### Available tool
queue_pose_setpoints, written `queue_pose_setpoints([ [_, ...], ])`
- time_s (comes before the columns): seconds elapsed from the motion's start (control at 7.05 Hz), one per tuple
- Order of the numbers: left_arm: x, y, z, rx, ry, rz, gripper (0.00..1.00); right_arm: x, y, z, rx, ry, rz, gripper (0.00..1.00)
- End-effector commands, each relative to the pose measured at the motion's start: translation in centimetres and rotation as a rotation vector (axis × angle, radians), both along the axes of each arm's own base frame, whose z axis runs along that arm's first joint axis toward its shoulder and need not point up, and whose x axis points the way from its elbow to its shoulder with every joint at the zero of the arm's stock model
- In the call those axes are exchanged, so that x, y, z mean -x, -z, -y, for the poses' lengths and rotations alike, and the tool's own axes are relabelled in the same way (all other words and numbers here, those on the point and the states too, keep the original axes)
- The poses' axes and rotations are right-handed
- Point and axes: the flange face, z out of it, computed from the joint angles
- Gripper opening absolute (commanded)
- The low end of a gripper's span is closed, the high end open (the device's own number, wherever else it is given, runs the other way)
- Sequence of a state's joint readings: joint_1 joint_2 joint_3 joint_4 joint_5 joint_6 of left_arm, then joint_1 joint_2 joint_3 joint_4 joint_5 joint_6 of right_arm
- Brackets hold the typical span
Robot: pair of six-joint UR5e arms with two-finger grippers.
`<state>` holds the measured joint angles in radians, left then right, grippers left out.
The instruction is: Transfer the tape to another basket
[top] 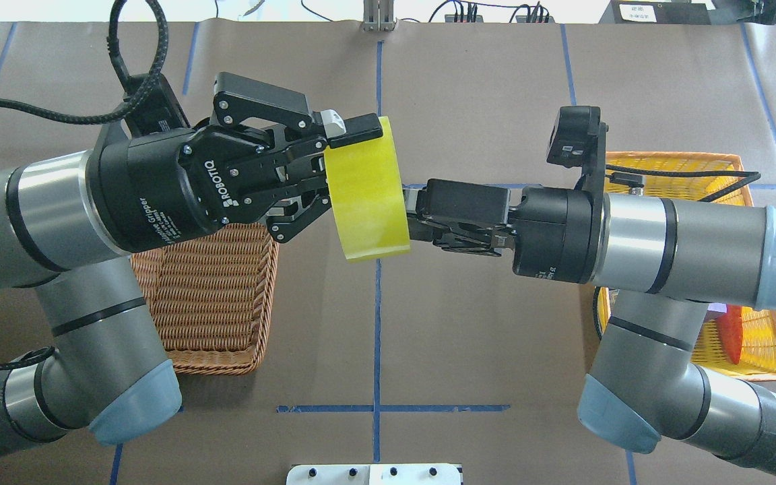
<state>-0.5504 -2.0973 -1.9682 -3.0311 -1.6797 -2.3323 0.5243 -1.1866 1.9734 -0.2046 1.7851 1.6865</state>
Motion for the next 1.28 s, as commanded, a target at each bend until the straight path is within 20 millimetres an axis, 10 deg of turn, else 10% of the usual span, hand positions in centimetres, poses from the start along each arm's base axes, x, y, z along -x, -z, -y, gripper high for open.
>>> queue_pose_setpoints([
  [0.0, 0.7, 0.2, -0.1, -0.002, 0.004, -0.009, 0.0, -1.6, -2.1, 1.5, -0.001, -0.009, -0.057, 1.0],
  [0.71, 1.4, -1.9, 3.2, 0.067, 0.082, 0.14, 0.0, -13.2, -5.7, 10.9, 0.181, 0.107, -0.427, 1.0],
  [1.13, 0.9, -2.5, 6.6, -0.041, 0.118, 0.618, 0.0, -16.3, -9.3, 16.2, 0.25, 0.041, -0.722, 1.0],
])
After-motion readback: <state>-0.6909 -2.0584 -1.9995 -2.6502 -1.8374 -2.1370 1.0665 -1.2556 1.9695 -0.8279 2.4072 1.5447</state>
